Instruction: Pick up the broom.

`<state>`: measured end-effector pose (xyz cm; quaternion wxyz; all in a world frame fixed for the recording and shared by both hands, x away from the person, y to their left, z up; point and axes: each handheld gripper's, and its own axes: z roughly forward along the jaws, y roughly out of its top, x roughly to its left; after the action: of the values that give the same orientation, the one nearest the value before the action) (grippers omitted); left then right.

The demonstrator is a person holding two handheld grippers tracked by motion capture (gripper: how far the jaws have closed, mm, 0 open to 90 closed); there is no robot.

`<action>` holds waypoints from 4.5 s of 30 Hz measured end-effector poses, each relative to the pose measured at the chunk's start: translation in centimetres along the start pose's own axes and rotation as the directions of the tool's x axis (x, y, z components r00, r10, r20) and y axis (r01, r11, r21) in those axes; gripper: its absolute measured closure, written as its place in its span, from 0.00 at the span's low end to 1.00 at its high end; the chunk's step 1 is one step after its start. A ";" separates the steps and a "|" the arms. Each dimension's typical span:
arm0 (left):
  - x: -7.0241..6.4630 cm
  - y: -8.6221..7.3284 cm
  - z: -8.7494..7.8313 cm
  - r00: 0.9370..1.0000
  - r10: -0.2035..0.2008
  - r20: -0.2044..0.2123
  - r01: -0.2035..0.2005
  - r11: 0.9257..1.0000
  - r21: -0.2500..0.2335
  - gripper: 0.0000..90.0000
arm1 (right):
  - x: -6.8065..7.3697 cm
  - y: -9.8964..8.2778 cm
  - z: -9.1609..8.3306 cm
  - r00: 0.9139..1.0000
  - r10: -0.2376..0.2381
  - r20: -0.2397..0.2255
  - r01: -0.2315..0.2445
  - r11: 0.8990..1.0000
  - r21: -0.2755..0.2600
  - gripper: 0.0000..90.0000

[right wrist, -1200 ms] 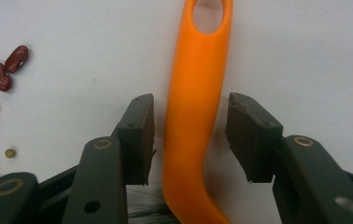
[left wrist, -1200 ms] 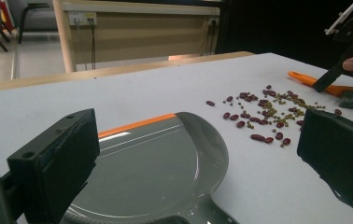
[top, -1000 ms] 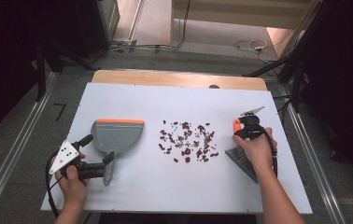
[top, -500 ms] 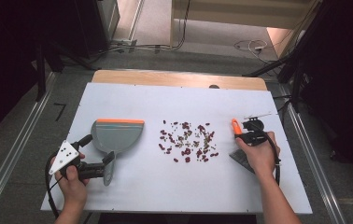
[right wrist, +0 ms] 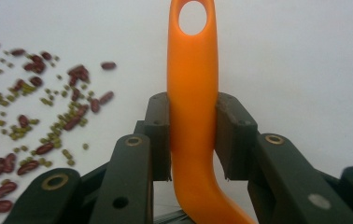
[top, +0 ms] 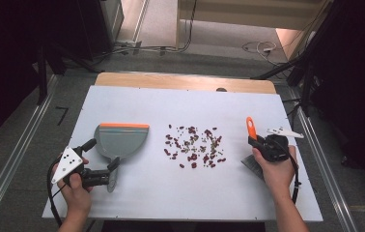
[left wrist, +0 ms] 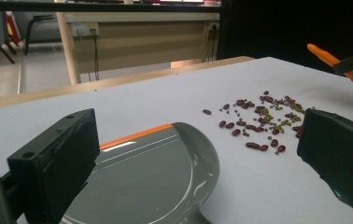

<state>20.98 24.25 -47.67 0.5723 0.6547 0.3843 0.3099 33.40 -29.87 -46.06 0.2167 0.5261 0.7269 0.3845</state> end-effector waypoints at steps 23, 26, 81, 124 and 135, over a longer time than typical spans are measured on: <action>-2.3 1.0 1.3 0.998 0.038 0.042 -0.037 0.999 -0.014 0.00 | -1.5 0.1 -5.4 0.947 0.049 -0.318 -0.171 0.913 -0.370 0.75; -3.0 1.3 1.6 0.998 0.043 0.055 -0.042 0.999 -0.020 0.00 | -0.9 0.7 -6.0 0.936 0.036 -0.349 -0.181 0.901 -0.393 0.75; -17.8 7.0 7.9 0.941 -0.061 0.332 0.053 0.998 0.033 0.87 | 16.2 2.3 -9.2 0.836 -0.183 -0.517 -0.110 0.867 -0.486 0.74; -9.5 8.3 5.8 0.689 0.035 0.724 -0.077 0.997 0.024 0.96 | 13.2 2.9 -5.2 0.451 -0.411 -0.792 0.277 0.908 -0.314 0.46; -9.5 8.3 5.7 0.645 0.038 0.763 -0.093 0.995 0.029 0.96 | 14.2 2.2 -4.9 0.359 -0.435 -0.825 0.368 0.879 -0.303 0.65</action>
<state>22.20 12.75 -39.99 0.6474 0.7561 0.0949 0.0142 26.22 -17.93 -40.08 -0.0817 0.0527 0.8250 0.5567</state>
